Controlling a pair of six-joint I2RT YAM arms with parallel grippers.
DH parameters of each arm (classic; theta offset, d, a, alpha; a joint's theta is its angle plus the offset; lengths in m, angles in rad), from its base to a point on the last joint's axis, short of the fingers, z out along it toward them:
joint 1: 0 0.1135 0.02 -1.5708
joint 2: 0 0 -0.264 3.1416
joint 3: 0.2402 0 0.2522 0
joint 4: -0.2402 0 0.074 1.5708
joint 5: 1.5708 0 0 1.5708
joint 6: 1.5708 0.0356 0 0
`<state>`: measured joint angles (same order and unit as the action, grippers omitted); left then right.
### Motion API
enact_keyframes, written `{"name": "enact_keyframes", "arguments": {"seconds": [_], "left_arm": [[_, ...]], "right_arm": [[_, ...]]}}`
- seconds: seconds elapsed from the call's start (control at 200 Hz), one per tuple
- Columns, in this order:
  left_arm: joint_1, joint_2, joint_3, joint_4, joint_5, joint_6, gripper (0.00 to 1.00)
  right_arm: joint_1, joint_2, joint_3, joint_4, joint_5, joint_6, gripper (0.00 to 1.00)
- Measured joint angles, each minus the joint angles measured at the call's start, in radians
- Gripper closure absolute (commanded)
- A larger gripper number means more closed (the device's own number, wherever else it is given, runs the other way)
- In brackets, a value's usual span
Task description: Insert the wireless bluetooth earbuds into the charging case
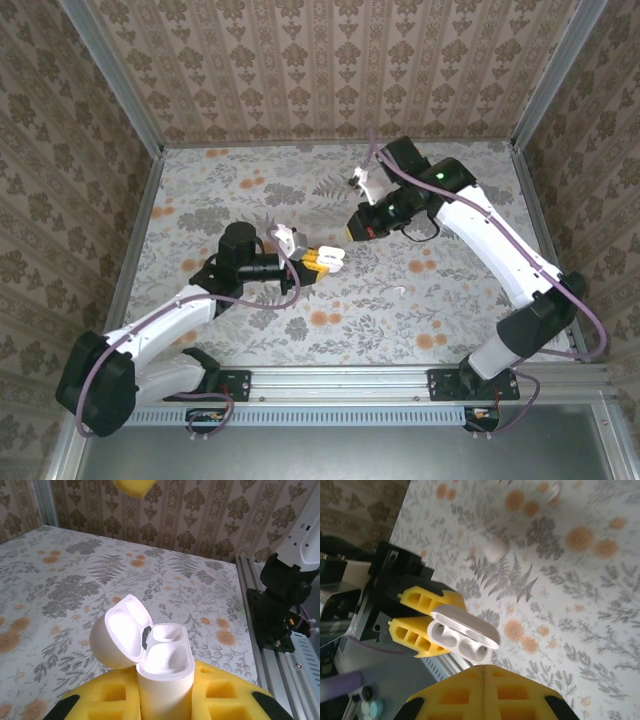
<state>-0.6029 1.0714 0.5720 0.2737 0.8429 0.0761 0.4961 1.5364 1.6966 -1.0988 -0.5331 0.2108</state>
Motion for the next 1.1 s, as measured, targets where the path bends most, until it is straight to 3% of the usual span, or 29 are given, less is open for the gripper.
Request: {"name": "enact_keyframes", "arguments": {"seconds": [0.265,0.525,0.59,0.81,1.1], "left_arm": [[0.042,-0.042,0.000,-0.029,-0.031,0.013,1.00],[0.056,-0.023,0.002,-0.063,-0.093,0.015,1.00],[0.059,0.002,0.007,-0.065,-0.110,0.015,1.00],[0.068,0.125,0.052,-0.059,-0.157,0.012,1.00],[0.074,0.252,0.078,-0.013,-0.154,-0.012,1.00]], "right_arm": [[-0.035,-0.028,-0.059,0.088,0.143,0.061,0.89],[-0.055,0.025,-0.048,0.209,0.375,0.116,0.68],[-0.068,0.092,-0.016,0.239,0.423,0.138,0.63],[-0.101,0.400,0.142,0.348,0.549,0.196,0.61],[-0.158,0.914,0.747,0.333,0.603,0.237,0.60]]}}
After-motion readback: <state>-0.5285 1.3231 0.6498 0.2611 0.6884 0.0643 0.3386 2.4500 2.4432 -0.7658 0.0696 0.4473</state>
